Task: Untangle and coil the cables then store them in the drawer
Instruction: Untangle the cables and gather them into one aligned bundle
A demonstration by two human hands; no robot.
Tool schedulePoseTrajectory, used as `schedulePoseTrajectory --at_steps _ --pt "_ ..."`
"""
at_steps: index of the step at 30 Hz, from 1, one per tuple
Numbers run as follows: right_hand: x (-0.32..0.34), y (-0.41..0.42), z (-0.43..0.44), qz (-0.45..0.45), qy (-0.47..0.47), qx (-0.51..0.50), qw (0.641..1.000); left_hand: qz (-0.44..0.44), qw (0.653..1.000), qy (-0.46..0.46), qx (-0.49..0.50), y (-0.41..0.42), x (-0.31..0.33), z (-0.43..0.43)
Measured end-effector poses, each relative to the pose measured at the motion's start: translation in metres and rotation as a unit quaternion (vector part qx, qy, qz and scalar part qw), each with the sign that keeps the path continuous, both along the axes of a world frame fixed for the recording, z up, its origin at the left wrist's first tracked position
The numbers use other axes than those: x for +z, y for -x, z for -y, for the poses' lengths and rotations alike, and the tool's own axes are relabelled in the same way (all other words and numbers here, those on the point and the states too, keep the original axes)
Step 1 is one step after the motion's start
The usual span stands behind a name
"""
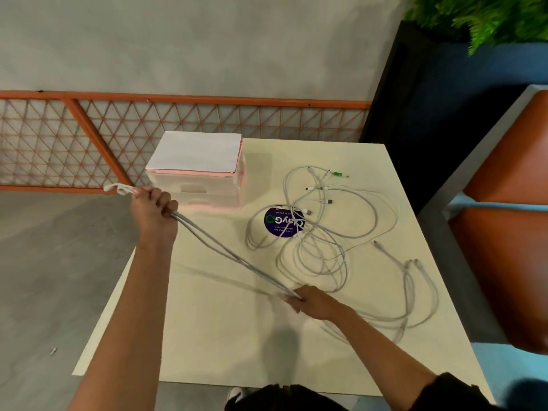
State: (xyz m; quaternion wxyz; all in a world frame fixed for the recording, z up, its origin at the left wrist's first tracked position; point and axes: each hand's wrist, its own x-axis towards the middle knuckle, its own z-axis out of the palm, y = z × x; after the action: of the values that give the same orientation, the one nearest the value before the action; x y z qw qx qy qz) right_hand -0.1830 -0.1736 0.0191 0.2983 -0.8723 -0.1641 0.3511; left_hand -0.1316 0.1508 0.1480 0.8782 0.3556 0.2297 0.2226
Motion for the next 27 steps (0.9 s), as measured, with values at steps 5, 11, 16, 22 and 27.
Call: schedulePoseTrajectory --at_steps 5,11,16,22,27 --pt "-0.021 0.011 0.072 0.125 0.178 -0.190 0.957 -0.061 0.996 -0.054 0.020 -0.002 -0.004 -0.011" --pt "-0.019 0.000 0.116 0.298 0.320 -0.332 0.836 -0.141 0.982 -0.124 -0.016 0.003 -0.031 0.033" --pt "-0.006 -0.008 0.140 0.259 0.326 -0.506 0.755 -0.171 0.973 -0.156 -0.008 0.008 -0.049 0.029" --pt "0.015 -0.017 0.136 0.155 0.218 -0.685 0.678 -0.190 0.967 -0.166 -0.021 0.006 -0.059 0.050" --pt "0.021 -0.014 0.157 -0.003 0.138 -0.668 0.731 -0.187 0.963 -0.182 -0.064 0.000 -0.057 0.083"
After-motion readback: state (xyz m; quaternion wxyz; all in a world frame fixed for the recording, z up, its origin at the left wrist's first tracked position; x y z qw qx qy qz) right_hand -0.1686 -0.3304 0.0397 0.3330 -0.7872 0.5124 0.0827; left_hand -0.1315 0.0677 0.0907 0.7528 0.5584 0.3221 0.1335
